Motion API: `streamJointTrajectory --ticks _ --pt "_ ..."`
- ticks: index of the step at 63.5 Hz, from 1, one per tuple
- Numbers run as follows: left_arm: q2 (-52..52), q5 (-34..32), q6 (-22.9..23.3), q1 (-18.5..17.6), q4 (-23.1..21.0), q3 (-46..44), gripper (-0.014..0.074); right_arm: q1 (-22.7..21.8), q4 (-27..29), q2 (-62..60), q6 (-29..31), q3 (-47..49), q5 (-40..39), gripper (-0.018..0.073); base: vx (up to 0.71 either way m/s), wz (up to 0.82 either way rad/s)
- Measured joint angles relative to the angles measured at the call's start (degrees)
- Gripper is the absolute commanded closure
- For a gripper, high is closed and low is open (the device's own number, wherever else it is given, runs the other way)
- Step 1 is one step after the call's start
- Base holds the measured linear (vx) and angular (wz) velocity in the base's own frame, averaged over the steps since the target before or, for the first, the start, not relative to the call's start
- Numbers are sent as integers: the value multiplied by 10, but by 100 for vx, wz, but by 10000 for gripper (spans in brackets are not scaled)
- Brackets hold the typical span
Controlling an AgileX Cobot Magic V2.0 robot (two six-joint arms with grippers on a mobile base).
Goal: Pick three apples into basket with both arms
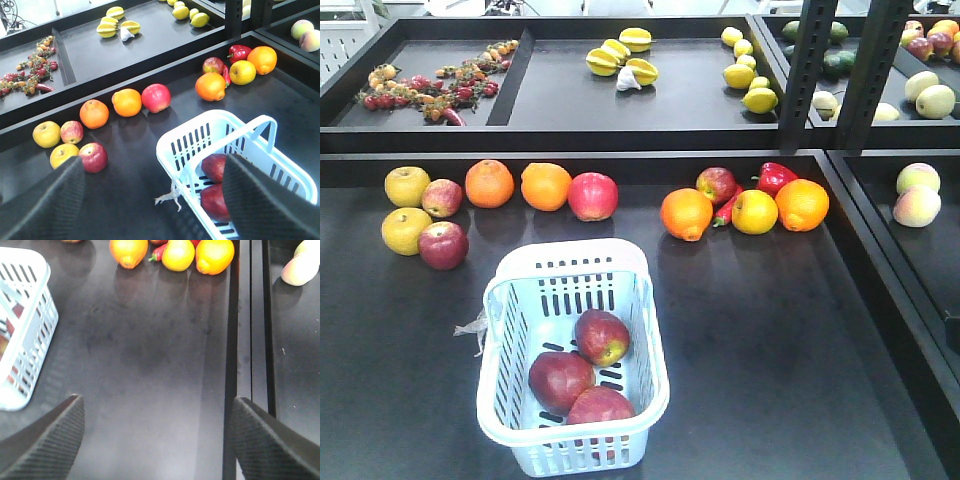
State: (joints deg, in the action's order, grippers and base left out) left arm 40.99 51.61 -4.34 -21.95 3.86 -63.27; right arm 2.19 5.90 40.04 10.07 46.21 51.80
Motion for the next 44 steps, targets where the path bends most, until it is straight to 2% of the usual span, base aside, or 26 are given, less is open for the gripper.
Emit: streamJointTrajectory --ticks 11,17,25,35,38,44 --pt "0 29 9 0 0 0 60 0 0 -15 -8 -14 -35 17 0 0" --pt "0 33 21 0 0 0 102 0 0 -15 -10 -14 -38 81 0 0" --pt "0 33 37 0 0 0 260 0 0 -15 -10 -14 -39 244 0 0" --pt "0 33 43 0 0 0 596 0 0 -15 -10 -16 -44 498 0 0" --pt "0 33 43 0 0 0 605 0 0 -15 -10 -16 -45 575 0 0" --pt "0 33 43 0 0 0 605 0 0 -15 -10 -16 -50 569 0 0"
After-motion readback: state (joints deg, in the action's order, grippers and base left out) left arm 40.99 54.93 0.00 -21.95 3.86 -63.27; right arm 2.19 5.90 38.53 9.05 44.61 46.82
